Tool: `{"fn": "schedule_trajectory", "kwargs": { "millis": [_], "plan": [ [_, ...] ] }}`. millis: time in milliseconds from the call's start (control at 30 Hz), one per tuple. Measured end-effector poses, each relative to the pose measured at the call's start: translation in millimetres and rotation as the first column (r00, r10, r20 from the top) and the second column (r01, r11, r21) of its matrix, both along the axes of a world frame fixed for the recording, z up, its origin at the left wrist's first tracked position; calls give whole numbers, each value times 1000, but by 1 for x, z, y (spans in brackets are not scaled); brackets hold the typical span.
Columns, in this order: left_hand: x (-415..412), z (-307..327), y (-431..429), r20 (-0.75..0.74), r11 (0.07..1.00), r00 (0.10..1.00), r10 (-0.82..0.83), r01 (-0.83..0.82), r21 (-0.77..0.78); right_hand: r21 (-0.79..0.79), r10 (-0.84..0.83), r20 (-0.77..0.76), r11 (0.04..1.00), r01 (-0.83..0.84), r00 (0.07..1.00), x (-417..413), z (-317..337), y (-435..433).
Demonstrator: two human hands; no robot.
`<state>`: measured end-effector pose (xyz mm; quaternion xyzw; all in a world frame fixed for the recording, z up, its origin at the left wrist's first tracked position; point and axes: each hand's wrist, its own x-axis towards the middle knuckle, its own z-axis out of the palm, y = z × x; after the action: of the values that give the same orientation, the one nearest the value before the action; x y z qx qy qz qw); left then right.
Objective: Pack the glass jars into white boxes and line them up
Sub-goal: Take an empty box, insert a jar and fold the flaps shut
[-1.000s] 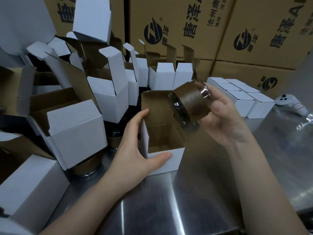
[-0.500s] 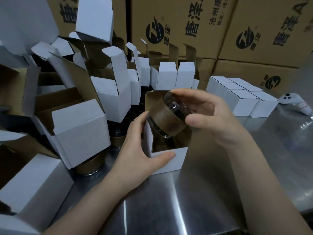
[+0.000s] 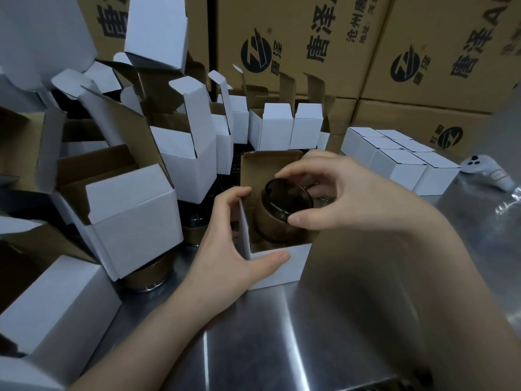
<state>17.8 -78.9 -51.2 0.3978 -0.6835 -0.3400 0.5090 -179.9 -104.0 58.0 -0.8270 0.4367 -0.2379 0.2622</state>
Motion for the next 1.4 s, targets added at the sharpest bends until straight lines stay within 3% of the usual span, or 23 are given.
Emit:
{"fn": "schedule_trajectory", "kwargs": {
  "millis": [167,267,533,1400],
  "plan": [
    [-1,1,1,10,1000,1000,5,-5,-11,-145,-84,-280,988,44,956,16,3,4],
    [-1,1,0,16,1000,1000,12,-12,-7,-195,-89,-357,981,19,930,25,2,6],
    [-1,1,0,19,1000,1000,13,-13,-20,-192,-104,-356,981,36,929,31,-1,9],
    [2,0,-2,55,1000,998,6,-5,-14,-70,-66,-619,997,29,783,49,7,1]
  ]
}}
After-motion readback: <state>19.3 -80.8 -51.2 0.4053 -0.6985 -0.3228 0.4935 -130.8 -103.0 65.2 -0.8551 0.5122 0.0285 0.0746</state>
